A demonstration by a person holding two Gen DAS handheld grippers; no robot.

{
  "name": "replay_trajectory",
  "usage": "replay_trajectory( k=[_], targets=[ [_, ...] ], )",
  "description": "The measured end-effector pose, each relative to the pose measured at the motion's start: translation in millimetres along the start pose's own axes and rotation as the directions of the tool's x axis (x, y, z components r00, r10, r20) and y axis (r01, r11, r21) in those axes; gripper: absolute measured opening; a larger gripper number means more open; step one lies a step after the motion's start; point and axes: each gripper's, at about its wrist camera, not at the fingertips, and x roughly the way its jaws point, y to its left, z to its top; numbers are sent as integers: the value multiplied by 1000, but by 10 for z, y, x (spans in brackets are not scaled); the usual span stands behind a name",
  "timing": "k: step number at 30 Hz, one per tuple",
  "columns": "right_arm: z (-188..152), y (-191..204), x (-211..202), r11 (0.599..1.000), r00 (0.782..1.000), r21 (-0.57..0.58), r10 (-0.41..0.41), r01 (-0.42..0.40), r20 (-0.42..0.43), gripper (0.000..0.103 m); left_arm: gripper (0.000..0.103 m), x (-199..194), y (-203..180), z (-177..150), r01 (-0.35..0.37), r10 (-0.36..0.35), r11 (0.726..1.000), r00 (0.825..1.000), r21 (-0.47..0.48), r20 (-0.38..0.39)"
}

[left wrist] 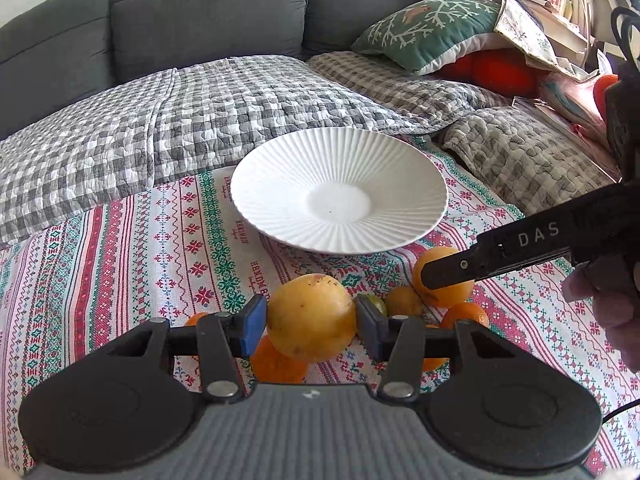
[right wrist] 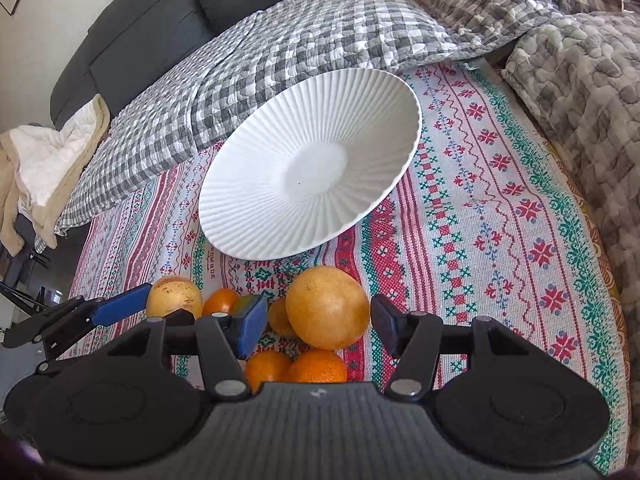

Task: Organize fruits
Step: 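Grasp the pale yellow round fruit with the left tool while the right tool lifts the grapefruit, then lower both held fruits onto the white plate and open both tools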

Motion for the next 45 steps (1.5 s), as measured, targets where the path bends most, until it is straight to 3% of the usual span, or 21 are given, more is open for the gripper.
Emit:
replay_trajectory(
  k=[5, 15, 25, 33, 45],
  targets=[
    [-17, -21, 96, 1000, 999, 13, -26, 26, -21, 45, 38, 18, -26, -2, 4, -4, 1000, 1000, 14, -1],
    [-56, 11, -43, 999, 999, -19, -48, 48, -8, 43, 38, 15, -26, 22, 0, 0, 999, 1000, 33, 7],
    [257, 29, -407, 1000, 991, 2, 6, -6, 137, 43, 38, 69, -142, 333, 17, -20, 999, 997, 43, 77],
    [590, 22, -78, 999, 992, -33, 0, 5, 127, 43, 38, 592, -238, 612, 1, -9, 993, 998, 117, 69],
    [804, -107, 371, 1000, 996, 3, -5, 5, 86, 43, 37, 1072, -121, 721, 5, -13, 993, 998, 117, 64]
  ],
)
